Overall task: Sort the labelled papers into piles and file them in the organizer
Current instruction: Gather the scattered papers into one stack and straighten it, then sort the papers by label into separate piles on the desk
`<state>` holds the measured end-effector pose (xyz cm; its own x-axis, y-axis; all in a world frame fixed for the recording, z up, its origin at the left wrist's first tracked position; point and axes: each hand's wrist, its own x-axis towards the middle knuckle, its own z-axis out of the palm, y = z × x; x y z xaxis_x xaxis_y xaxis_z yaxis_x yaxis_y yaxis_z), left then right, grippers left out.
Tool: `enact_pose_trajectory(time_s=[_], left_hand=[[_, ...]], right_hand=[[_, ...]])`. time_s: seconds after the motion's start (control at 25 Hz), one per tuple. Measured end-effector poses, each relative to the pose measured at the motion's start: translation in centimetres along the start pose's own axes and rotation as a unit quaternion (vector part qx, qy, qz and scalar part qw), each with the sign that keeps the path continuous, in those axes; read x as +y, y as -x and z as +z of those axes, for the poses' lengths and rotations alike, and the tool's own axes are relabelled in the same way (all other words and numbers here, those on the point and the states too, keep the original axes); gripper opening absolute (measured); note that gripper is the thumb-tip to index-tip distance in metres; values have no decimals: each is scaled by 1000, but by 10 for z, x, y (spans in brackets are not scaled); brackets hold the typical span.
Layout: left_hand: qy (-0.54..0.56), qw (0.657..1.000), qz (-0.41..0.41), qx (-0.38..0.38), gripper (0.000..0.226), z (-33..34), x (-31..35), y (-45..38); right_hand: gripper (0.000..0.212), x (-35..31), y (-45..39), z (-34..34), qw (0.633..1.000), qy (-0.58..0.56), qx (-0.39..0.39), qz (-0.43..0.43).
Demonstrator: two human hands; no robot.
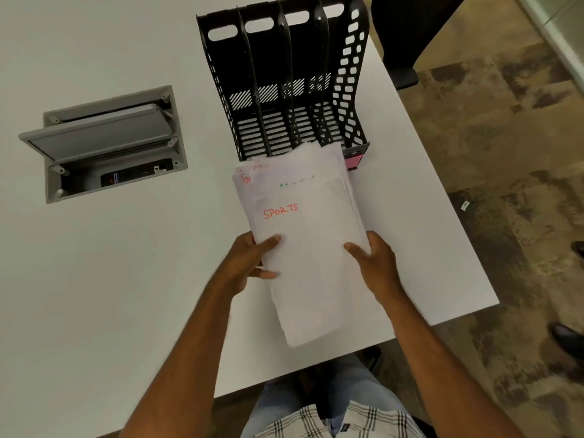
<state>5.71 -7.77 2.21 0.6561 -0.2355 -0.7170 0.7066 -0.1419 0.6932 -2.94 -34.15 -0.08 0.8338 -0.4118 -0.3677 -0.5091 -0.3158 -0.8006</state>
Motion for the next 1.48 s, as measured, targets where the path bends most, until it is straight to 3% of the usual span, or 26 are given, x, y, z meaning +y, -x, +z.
enact_pose_trajectory(time_s=[0.08, 0.16, 0.32, 0.44, 0.6, 0.72, 0.8, 0.88, 1.0, 1.12, 1.24, 1.36, 1.48], left_hand=[[-88, 996, -7, -25, 31, -7, -22, 1], [-83, 996, -18, -12, 27, -8, -55, 0], [170, 979, -114, -12, 34, 4, -125, 0], [222, 963, -146, 44, 31, 9, -152, -3], [232, 960, -147, 62, 34, 5, -159, -8], [235, 955, -181, 18, 37, 2, -162, -5], [213, 958, -192, 18, 37, 5, -167, -4], [206, 960, -181, 47, 33, 8, -171, -6], [205, 963, -167, 60, 31, 9, -171, -11], [204, 962, -169, 64, 35, 11, -171, -12], [209, 962, -166, 60, 39, 23, -169, -14], [213, 961, -165, 55, 39, 30, -166, -16], [215, 961, -161, 65, 37, 29, -163, -17]], right_hand=[[13, 20, 11, 5, 999, -19, -10, 38], [12, 44, 25, 13, 995, -38, -34, 83], [28, 83, 44, 33, 985, -37, -66, 152], [18, 93, 42, 43, 985, -28, -46, 163], [28, 100, 32, 42, 989, 2, 22, 148], [44, 103, 25, 39, 992, 20, -6, 128], [34, 104, 19, 30, 992, 50, -24, 113], [17, 107, 5, 8, 994, 44, 5, 101], [21, 110, -26, -37, 992, 33, 38, 115], [34, 103, -42, -41, 985, 29, -16, 170], [41, 93, -33, -10, 984, 40, -52, 165], [28, 98, -20, 14, 985, 47, -72, 148], [24, 105, -23, 4, 990, 39, -34, 131]])
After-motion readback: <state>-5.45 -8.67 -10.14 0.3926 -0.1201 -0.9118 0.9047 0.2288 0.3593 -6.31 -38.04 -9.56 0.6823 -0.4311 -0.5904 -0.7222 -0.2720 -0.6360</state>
